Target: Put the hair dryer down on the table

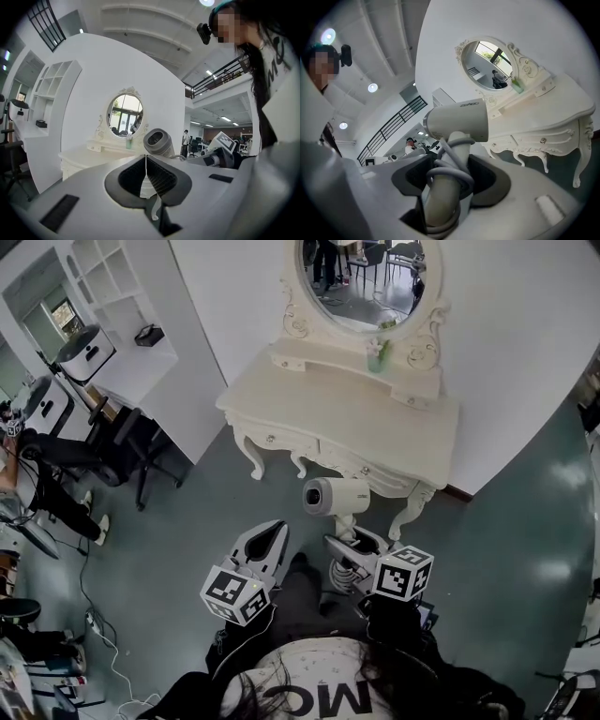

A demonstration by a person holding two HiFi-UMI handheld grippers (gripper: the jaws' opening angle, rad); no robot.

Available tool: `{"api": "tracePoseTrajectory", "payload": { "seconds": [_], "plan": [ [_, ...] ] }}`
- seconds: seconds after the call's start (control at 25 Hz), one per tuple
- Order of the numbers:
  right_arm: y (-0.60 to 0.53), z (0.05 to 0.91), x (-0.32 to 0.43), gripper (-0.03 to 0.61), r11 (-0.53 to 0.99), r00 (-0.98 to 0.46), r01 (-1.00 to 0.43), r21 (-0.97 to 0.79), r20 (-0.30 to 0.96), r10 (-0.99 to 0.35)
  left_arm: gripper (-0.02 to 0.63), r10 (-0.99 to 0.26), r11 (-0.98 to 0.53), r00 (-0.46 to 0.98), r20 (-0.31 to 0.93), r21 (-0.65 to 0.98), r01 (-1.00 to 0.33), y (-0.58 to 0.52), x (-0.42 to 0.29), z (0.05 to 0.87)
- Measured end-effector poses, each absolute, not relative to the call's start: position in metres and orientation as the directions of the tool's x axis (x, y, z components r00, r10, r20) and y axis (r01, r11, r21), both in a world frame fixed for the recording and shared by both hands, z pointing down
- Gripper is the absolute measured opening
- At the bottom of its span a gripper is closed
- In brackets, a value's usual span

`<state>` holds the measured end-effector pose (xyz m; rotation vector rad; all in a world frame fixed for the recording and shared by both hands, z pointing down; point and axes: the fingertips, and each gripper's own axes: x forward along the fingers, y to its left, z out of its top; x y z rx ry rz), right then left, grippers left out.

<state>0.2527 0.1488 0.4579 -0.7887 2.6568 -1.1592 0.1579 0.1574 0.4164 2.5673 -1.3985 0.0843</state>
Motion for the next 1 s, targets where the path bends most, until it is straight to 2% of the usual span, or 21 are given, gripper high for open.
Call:
{"api": "tracePoseTrajectory", "payload": {
  "seconds": [0.4,1.0],
  "plan": [
    [0.092,0.466,0.231,0.249,0.567,-0.854,-0.422,-0.708,0.1,-0.51,-0.014,-0.809,-0.545,0.564,0.166,0.149,-0.825,0.097,0.138,0.424],
    [-0.041,0.46,0.132,0.249,0.504,-0.815,-0.474,-0.722,0.142,-0.562,-0.014,-0.774,-0.594,0.616,0.147,0.169,-0.787,-0.047,0.034,0.412]
  ]
}}
